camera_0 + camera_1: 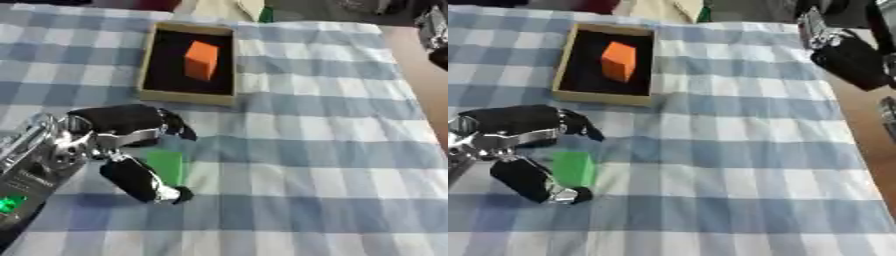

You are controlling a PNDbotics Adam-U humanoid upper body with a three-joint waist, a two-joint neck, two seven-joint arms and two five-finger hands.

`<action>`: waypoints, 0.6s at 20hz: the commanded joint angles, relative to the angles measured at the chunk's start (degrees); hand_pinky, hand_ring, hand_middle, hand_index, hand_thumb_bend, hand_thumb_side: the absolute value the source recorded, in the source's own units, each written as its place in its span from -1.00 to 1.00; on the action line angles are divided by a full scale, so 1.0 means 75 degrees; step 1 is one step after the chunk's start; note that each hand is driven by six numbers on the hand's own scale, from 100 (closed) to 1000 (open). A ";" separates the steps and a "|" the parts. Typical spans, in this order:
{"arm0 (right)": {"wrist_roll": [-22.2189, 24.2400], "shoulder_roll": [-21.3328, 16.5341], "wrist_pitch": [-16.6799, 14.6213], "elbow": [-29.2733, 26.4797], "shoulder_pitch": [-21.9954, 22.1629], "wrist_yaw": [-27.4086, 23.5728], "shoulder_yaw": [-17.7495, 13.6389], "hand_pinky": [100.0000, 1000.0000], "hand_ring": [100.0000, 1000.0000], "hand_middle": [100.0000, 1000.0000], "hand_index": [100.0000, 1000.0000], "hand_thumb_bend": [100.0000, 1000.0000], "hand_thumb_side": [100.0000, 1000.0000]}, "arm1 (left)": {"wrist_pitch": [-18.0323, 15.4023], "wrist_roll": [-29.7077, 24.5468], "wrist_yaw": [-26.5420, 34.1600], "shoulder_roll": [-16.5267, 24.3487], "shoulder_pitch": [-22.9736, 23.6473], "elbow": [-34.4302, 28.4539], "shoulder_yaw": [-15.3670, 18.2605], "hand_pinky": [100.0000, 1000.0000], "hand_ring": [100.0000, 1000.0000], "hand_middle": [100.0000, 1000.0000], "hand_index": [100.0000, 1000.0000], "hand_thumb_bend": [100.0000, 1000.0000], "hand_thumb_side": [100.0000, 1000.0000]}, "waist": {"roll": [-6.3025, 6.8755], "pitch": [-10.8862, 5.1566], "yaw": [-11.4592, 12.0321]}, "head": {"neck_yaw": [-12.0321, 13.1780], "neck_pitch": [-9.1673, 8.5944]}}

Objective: Pick up objects on the table and place them in the box.

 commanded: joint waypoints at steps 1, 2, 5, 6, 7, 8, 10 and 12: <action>-0.0031 -0.0125 0.0015 -0.0114 -0.0043 -0.0056 -0.0119 0.69 0.56 0.28 0.55 -1.00 0.46 | -0.0055 -0.0133 -0.0064 0.0248 -0.0040 -0.0168 0.0104 0.76 0.80 0.60 0.81 -0.25 -0.26 | 0.0037 -0.0162 0.0003 | -0.0003 -0.0079; -0.0033 -0.0124 0.0015 -0.0114 -0.0035 -0.0059 -0.0120 0.69 0.55 0.28 0.55 -1.00 0.47 | -0.0099 -0.0163 -0.0106 0.0271 -0.0022 -0.0162 0.0102 0.77 0.82 0.61 0.81 -0.27 -0.30 | 0.0041 -0.0163 0.0005 | -0.0009 -0.0078; -0.0055 -0.0104 0.0024 -0.0114 -0.0002 -0.0080 -0.0125 0.69 0.55 0.27 0.54 -1.00 0.48 | -0.0289 -0.0223 -0.0293 0.0341 0.0041 -0.0100 0.0076 0.79 0.85 0.61 0.82 -0.34 -0.46 | 0.0052 -0.0165 0.0012 | -0.0026 -0.0083; -0.0059 -0.0098 0.0027 -0.0114 0.0005 -0.0088 -0.0123 0.69 0.55 0.27 0.54 -1.00 0.48 | -0.0354 -0.0234 -0.0346 0.0348 0.0056 -0.0076 0.0066 0.79 0.85 0.61 0.82 -0.34 -0.46 | 0.0053 -0.0165 0.0014 | -0.0029 -0.0086; -0.0064 -0.0094 0.0029 -0.0114 0.0013 -0.0096 -0.0122 0.69 0.54 0.27 0.54 -1.00 0.49 | -0.0408 -0.0243 -0.0391 0.0355 0.0069 -0.0050 0.0052 0.80 0.86 0.60 0.82 -0.43 -0.58 | 0.0053 -0.0164 0.0016 | -0.0034 -0.0088; -0.0073 -0.0090 0.0031 -0.0114 0.0021 -0.0103 -0.0123 0.69 0.54 0.27 0.54 -1.00 0.49 | -0.0456 -0.0252 -0.0435 0.0362 0.0085 -0.0018 0.0032 0.80 0.86 0.58 0.82 -0.46 -0.61 | 0.0053 -0.0164 0.0021 | -0.0035 -0.0091; -0.0095 -0.0084 0.0034 -0.0114 0.0034 -0.0111 -0.0128 0.69 0.54 0.26 0.53 -1.00 0.49 | -0.0512 -0.0255 -0.0498 0.0364 0.0110 0.0048 0.0007 0.80 0.86 0.56 0.82 -0.46 -0.62 | 0.0052 -0.0166 0.0029 | -0.0038 -0.0096; -0.0107 -0.0071 0.0033 -0.0114 0.0040 -0.0117 -0.0127 0.69 0.54 0.26 0.53 -1.00 0.49 | -0.0527 -0.0224 -0.0558 0.0360 0.0122 0.0120 0.0004 0.79 0.87 0.56 0.83 -0.46 -0.61 | 0.0047 -0.0164 0.0034 | -0.0039 -0.0107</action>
